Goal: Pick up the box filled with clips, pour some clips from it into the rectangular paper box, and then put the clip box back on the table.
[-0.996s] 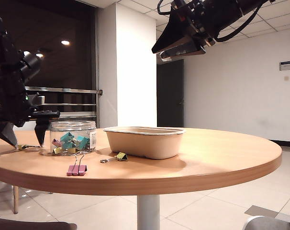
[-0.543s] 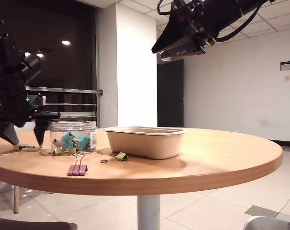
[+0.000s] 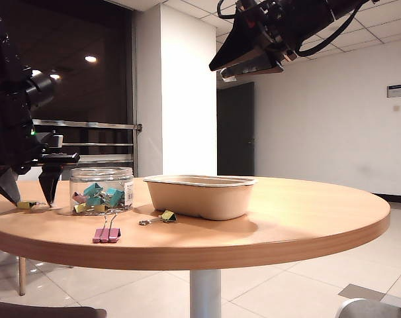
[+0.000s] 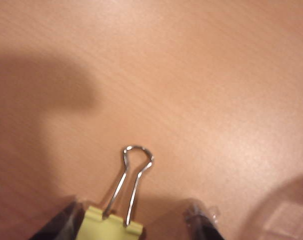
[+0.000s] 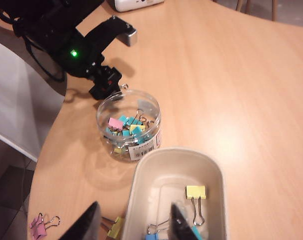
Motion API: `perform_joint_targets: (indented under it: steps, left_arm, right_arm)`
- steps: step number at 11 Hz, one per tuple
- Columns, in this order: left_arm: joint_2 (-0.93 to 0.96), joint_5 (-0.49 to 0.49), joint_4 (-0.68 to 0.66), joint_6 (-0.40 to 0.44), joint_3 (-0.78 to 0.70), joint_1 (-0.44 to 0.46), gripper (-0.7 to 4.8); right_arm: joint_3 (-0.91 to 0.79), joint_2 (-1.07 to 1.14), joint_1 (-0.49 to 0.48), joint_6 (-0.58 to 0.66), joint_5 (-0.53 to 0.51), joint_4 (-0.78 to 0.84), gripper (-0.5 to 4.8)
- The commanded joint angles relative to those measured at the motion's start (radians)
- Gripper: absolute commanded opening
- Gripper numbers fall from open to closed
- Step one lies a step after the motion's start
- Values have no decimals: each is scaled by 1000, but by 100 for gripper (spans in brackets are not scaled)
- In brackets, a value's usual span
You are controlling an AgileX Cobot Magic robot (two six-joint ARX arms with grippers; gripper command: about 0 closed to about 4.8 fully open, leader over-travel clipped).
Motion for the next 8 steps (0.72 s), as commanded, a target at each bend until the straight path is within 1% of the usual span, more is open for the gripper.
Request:
perform_joint_targets:
  steps: [1,2,3,4,5,6,8]
  left_arm:
    - [19,-54,-129,31,-18,0,253]
    - [19,-54,-132,31,-18,0,234]
    - [19,-54,-134,39,-18,-1,232]
    - [19,-50,-135,41,-18,-1,145]
    - [19,-50,-135,41,-18,-1,145]
    - [19,-25,-131,41,-17,-1,145]
    - [12,11,-151,40,31,-1,145]
  right_arm:
    - [6,-7,2,-2,-7,39,180]
    - [6,-7,2,-2,-7,38,180]
    - [6,-7,2,-2,-7,39,180]
    - [6,-7,2,-2,-7,39,180]
    - [6,-7,2,-2,-7,39,180]
    - [6,-7,2,-2,-7,39,180]
    - [6,-7,2,-2,1,49,180]
